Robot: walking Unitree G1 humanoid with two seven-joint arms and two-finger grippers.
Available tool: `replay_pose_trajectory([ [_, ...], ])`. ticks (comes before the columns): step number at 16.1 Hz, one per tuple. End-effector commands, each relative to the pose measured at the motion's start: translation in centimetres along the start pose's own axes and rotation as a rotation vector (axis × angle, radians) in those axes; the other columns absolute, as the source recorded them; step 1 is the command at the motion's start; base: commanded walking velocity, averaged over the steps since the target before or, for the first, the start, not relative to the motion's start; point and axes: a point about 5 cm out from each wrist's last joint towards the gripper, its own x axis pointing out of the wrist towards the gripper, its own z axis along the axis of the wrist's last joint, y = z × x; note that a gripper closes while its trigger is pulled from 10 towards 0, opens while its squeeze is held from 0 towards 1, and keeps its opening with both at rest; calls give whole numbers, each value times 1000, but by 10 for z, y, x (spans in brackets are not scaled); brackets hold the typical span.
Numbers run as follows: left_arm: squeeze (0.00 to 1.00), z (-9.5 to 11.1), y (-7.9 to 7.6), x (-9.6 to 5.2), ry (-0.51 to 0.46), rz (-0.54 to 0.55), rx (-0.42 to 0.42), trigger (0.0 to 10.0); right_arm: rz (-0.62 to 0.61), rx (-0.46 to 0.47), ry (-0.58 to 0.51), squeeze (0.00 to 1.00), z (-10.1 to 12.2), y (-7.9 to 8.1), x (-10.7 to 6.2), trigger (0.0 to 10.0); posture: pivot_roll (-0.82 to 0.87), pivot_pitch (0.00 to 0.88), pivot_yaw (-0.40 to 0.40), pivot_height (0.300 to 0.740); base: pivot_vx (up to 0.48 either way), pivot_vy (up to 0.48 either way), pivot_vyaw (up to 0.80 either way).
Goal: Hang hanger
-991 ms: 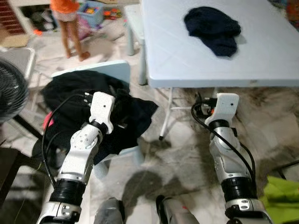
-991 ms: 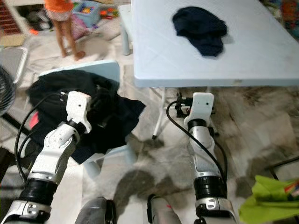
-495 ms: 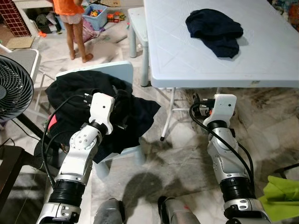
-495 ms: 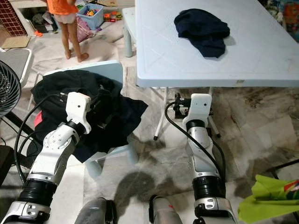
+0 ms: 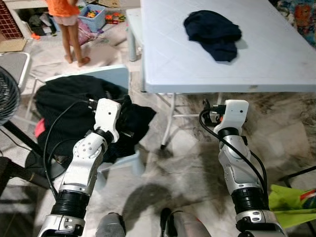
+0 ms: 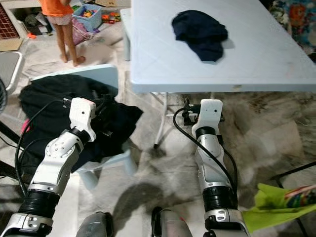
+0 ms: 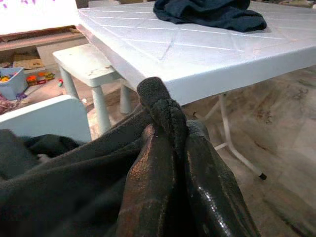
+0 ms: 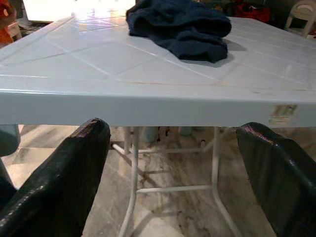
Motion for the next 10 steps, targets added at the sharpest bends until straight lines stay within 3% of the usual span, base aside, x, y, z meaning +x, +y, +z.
replay_pose_trajectory([
  [1, 0, 3, -3, 0, -17, -14, -4, 10000, -6, -6, 6, 0, -2, -3, -1, 10000, 1, 102, -18, 740, 0, -349, 0],
  [10, 0, 5, -6, 4, -26, -26, -4, 10000, 23, -44, 8, 0, -3, -9, -2, 10000, -4, 101, -21, 740, 0, -351, 0],
])
